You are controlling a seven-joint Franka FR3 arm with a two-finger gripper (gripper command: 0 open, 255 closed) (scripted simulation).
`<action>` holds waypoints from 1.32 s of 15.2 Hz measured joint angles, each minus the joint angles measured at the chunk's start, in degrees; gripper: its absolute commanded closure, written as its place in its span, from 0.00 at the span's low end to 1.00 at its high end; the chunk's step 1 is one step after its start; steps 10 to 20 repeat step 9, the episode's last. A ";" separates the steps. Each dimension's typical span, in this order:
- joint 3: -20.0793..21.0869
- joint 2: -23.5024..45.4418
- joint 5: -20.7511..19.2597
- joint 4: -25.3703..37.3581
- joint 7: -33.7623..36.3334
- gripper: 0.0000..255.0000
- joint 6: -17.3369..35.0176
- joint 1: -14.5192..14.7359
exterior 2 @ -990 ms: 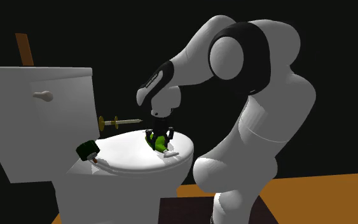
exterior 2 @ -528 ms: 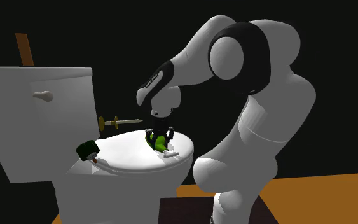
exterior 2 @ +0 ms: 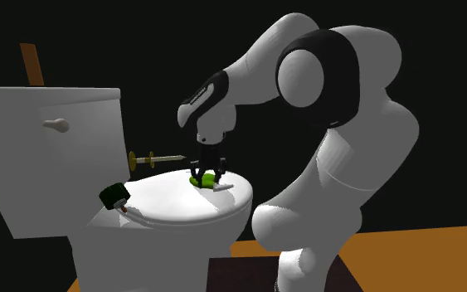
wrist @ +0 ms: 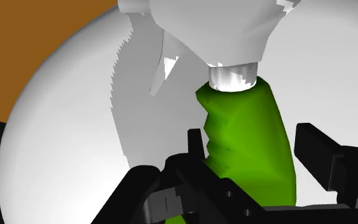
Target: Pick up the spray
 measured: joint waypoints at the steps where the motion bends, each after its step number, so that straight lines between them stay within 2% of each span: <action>1: -0.22 -0.26 -0.14 0.67 -0.04 1.00 -0.94 -0.08; 9: -1.24 -1.93 -0.79 5.21 0.27 1.00 -7.13 -0.25; 20: -1.24 -1.93 -0.79 5.21 0.27 1.00 -7.13 -0.25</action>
